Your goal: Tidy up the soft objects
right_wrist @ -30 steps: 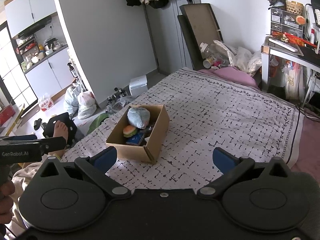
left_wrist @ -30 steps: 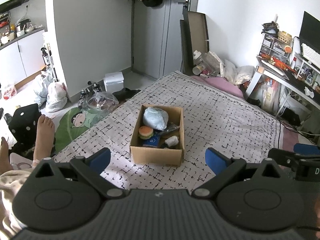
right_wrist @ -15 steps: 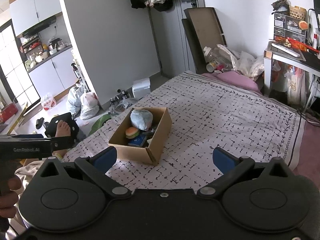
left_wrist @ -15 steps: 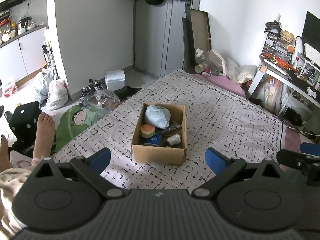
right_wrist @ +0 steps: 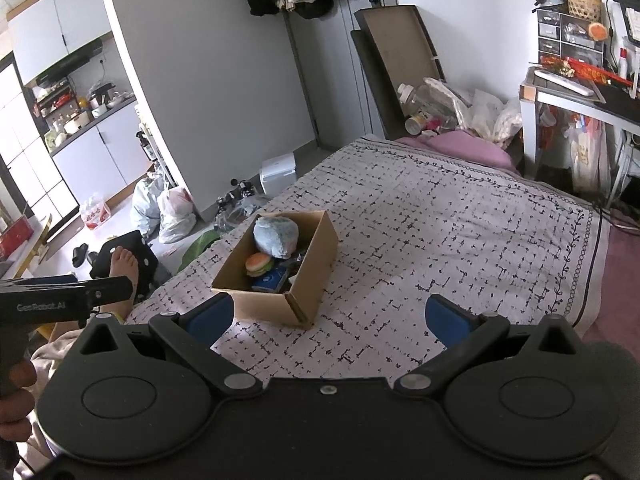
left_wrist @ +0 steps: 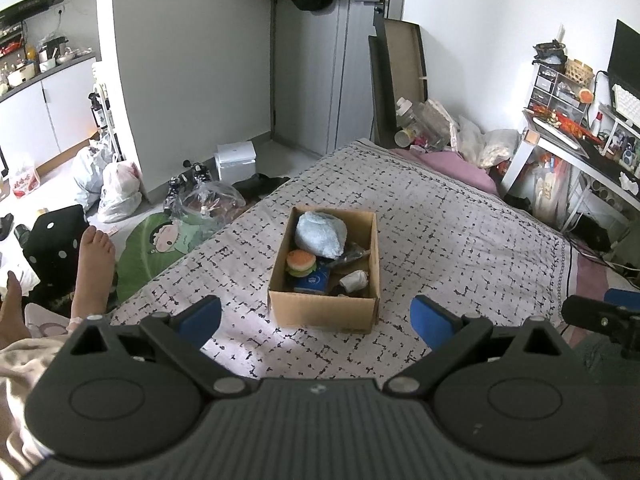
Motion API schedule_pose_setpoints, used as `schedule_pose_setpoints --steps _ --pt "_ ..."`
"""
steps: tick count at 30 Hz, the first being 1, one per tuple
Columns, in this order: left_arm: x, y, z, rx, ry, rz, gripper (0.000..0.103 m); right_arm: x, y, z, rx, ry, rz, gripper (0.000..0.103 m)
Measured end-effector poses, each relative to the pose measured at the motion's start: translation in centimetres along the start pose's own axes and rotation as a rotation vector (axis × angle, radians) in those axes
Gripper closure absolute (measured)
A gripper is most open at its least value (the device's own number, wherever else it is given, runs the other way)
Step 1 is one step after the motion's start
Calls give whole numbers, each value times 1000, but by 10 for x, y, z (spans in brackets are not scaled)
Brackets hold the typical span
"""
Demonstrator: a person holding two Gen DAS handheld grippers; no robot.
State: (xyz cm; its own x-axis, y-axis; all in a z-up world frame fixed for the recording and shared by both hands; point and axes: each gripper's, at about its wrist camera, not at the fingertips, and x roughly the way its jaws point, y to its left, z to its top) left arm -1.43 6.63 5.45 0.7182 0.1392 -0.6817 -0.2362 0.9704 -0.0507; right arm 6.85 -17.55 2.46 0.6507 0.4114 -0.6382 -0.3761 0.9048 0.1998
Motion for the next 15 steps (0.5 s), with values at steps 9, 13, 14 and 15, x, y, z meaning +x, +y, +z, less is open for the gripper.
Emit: schedule_pose_setpoints --steps 9,13,14,15 --pt "6 5 -2 -18 13 10 3 0 0 0 -5 -1 6 0" --pt "4 6 -2 -22 11 13 3 0 0 1 -5 1 4 0" --pt "4 6 -2 -22 11 14 3 0 0 1 -5 2 4 0" --pt "4 6 -2 -21 11 14 3 0 1 1 -4 3 3 0"
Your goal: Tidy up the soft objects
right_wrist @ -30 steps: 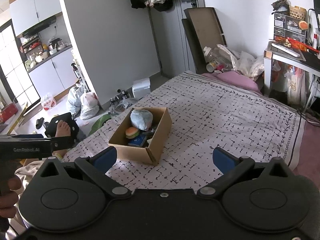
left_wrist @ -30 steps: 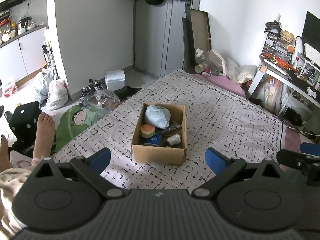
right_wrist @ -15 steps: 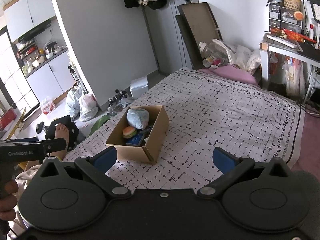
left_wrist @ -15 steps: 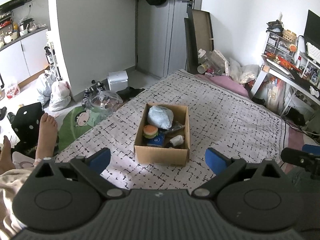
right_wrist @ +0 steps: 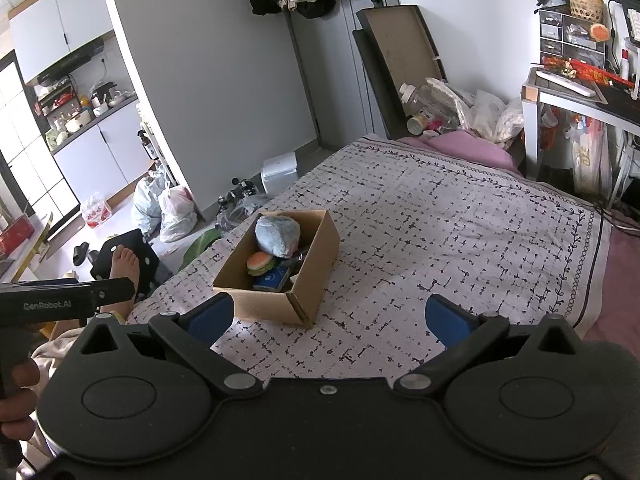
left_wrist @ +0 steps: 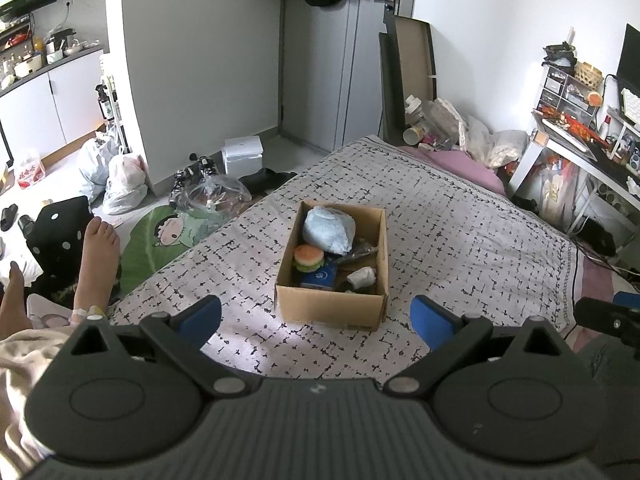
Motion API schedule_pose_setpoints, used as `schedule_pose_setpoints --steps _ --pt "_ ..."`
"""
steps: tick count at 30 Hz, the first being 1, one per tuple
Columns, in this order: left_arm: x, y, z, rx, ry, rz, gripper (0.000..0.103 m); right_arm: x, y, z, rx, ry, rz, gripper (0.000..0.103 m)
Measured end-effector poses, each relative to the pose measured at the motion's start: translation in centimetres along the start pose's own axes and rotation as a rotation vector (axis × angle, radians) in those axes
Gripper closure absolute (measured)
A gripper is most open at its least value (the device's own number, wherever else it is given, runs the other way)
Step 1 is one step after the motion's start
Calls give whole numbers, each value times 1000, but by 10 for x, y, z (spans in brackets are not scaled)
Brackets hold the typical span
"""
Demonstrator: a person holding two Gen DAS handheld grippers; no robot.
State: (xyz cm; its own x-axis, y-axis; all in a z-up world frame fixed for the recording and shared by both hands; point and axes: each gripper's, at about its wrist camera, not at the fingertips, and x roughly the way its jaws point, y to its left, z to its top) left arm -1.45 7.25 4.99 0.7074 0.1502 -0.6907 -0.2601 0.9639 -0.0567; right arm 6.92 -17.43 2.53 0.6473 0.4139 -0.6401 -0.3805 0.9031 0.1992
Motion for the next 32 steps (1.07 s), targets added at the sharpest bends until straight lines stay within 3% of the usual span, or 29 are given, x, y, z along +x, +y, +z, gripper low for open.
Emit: schedule_pose_setpoints --steps 32 --pt "12 -3 -9 5 5 -25 3 17 -5 -9 31 26 -12 0"
